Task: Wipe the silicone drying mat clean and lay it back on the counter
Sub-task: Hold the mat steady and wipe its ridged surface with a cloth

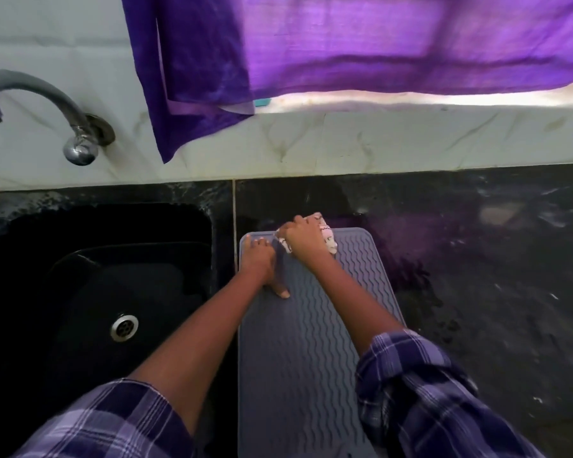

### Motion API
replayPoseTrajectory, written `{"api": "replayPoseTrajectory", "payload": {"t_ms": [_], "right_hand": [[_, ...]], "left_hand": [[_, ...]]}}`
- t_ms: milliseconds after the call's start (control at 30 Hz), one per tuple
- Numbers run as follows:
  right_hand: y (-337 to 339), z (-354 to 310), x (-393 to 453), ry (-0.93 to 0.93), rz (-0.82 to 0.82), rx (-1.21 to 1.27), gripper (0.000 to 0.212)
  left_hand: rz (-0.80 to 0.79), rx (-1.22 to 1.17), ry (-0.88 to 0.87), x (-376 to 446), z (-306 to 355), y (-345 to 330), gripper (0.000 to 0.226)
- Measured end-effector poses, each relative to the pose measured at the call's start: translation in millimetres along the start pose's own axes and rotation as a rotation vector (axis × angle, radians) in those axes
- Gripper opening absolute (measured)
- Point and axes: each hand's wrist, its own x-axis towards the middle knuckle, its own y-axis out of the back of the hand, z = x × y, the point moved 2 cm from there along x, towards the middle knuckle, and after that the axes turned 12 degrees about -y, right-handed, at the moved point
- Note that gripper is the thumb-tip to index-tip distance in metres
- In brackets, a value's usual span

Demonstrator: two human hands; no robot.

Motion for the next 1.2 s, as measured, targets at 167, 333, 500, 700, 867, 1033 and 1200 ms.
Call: {"api": "replayPoseTrajectory", "payload": {"t_ms": [167, 333, 500, 700, 867, 1033, 1200], "right_hand": [[-12, 34, -5, -0.036, -0.029, -0.037, 0.039], [17, 12, 27, -0.148, -0.058, -0.034, 0.028], [2, -48, 24, 0.093, -0.035, 0.016, 0.031], [-6, 27, 3, -0.049, -0.013, -0.053, 0.034], [-2, 49, -5, -0.180, -0.080, 0.038, 0.034], [-5, 40, -29, -0.239, -0.069, 0.055, 0.029], [19, 48, -32, -0.229, -0.313, 0.076, 0.040]], "left_hand": [[0.025, -0.020, -0.023, -5, -6, -3, 0.129], [0.033, -0.013, 0.049, -10, -2, -3, 0.132], [0.055, -0.048, 0.252, -24, 0, -13, 0.138], [-0.006, 0.028, 0.304, -22, 2, -14, 0.141], [0.001, 0.103, -0.152, -5, 8, -10, 0.113], [-0.076, 0.235, -0.163, 1, 15, -1, 0.112], [-0.054, 0.193, -0.169, 1, 13, -3, 0.111]]}}
